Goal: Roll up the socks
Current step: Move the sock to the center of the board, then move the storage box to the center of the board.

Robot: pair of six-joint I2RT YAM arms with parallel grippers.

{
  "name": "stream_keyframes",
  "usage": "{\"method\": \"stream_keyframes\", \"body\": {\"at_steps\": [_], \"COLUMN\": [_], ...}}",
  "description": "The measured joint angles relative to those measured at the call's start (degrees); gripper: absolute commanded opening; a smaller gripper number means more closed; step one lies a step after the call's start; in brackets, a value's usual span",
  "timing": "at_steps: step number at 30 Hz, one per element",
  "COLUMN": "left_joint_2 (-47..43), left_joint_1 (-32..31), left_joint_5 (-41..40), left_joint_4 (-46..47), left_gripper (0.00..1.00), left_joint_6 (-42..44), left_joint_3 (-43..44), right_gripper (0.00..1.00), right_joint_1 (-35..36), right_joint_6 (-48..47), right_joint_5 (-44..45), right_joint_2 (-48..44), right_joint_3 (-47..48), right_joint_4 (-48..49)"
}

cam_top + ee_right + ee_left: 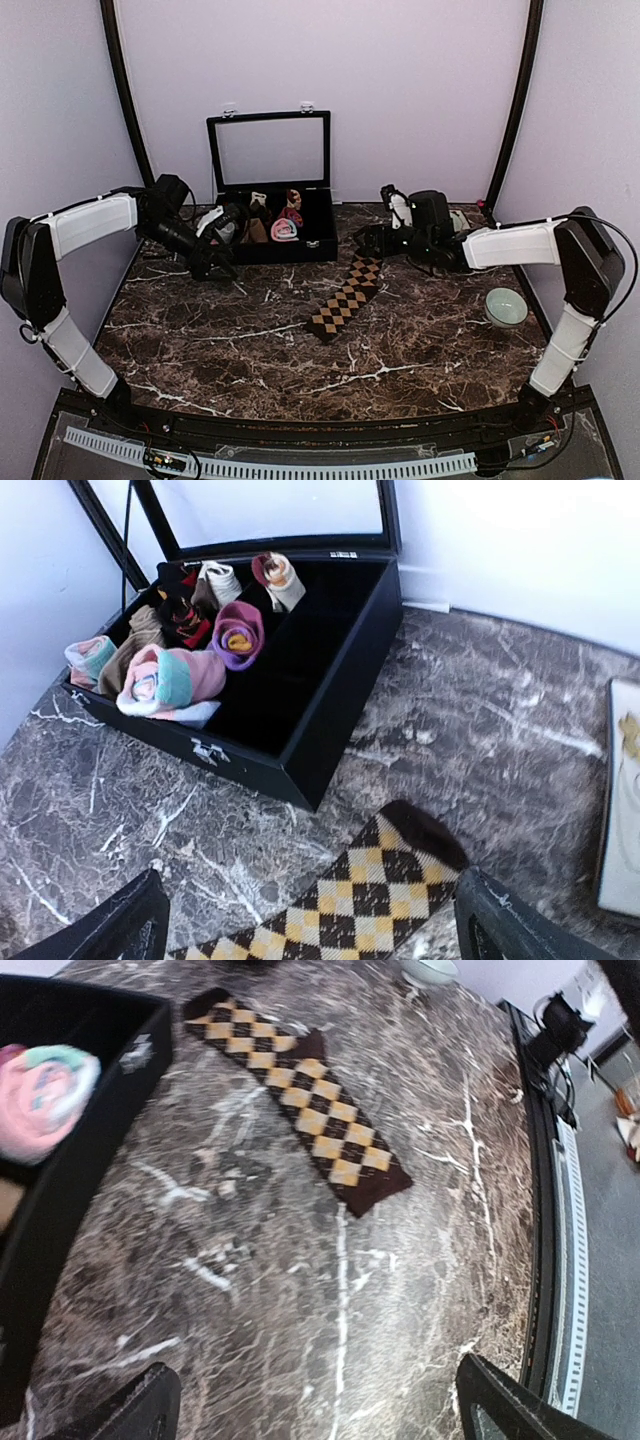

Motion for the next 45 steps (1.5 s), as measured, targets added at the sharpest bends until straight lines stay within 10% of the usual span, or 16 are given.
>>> {"method": "stream_keyframes", "body": {"at_steps": [7,18,45], "left_joint_2": [0.59,12.39,23.61], "left_joint_1": [6.36,11.58,10.62], "left_joint_5": [0.5,-6.25,-13.77], "left_joint_4": [0.96,11.98,15.61], "left_gripper": [0.98,0.78,0.74], "left_joint_6": [-0.72,-11.56,1.25], "left_joint_3": [2.45,7.8,14.1], "right_gripper": [0.99,0.79,0.63], "right_joint_1": [1.18,6.08,3.21], "right_joint_6": [-4.09,-21.64,-18.56], "right_joint_5": [-1.55,4.48,-8.13], "right_joint_2": [2.99,36.52,38.25], "right_joint_3": [4.37,51.78,46.97], "right_joint_4": [11.32,-9.03,-12.74]}}
